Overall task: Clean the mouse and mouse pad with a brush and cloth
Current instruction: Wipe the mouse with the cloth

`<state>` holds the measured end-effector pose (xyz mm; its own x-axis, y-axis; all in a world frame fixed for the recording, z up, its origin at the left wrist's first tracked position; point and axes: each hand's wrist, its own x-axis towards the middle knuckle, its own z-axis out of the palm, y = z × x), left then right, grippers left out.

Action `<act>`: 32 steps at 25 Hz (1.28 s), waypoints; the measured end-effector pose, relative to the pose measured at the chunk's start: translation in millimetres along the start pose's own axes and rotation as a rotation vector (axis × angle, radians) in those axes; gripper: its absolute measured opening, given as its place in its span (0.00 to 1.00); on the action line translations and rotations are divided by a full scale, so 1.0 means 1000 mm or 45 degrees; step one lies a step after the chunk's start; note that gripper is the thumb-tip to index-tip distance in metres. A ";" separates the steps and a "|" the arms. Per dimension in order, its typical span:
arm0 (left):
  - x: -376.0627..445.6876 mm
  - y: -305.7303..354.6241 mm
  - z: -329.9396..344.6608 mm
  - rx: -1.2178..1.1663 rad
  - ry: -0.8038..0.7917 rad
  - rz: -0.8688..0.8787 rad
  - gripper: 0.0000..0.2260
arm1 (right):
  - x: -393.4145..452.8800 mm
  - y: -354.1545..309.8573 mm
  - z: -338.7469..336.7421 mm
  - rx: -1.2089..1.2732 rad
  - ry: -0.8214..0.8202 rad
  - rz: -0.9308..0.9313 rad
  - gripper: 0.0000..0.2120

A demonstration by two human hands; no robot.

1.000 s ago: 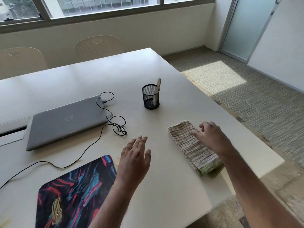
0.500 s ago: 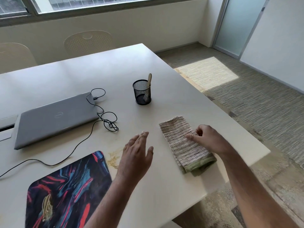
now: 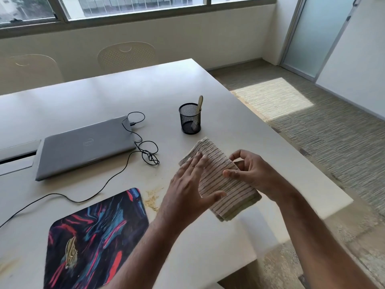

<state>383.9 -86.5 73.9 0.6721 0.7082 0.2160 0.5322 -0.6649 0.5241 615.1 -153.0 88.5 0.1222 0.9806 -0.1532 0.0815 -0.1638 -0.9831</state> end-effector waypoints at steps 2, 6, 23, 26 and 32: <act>-0.003 0.001 -0.003 -0.056 -0.012 -0.058 0.48 | 0.002 -0.013 0.015 -0.007 -0.027 -0.054 0.20; -0.009 0.001 -0.010 -0.145 0.021 -0.109 0.45 | 0.009 -0.027 0.041 -0.109 -0.005 -0.179 0.14; -0.062 -0.041 -0.065 -0.828 0.173 -0.482 0.11 | 0.042 -0.023 0.106 -0.421 -0.462 -0.391 0.21; -0.079 -0.050 -0.077 -0.897 0.237 -0.536 0.11 | 0.049 -0.023 0.119 -0.438 -0.575 -0.349 0.18; -0.108 -0.078 -0.100 -1.040 0.367 -0.607 0.10 | 0.060 -0.023 0.162 0.040 -0.672 -0.237 0.24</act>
<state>218.2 -87.2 91.6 0.2709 0.9622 -0.0294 0.1225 -0.0041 0.9925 460.7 -73.5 85.6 -0.4041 0.9147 0.0020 0.0238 0.0127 -0.9996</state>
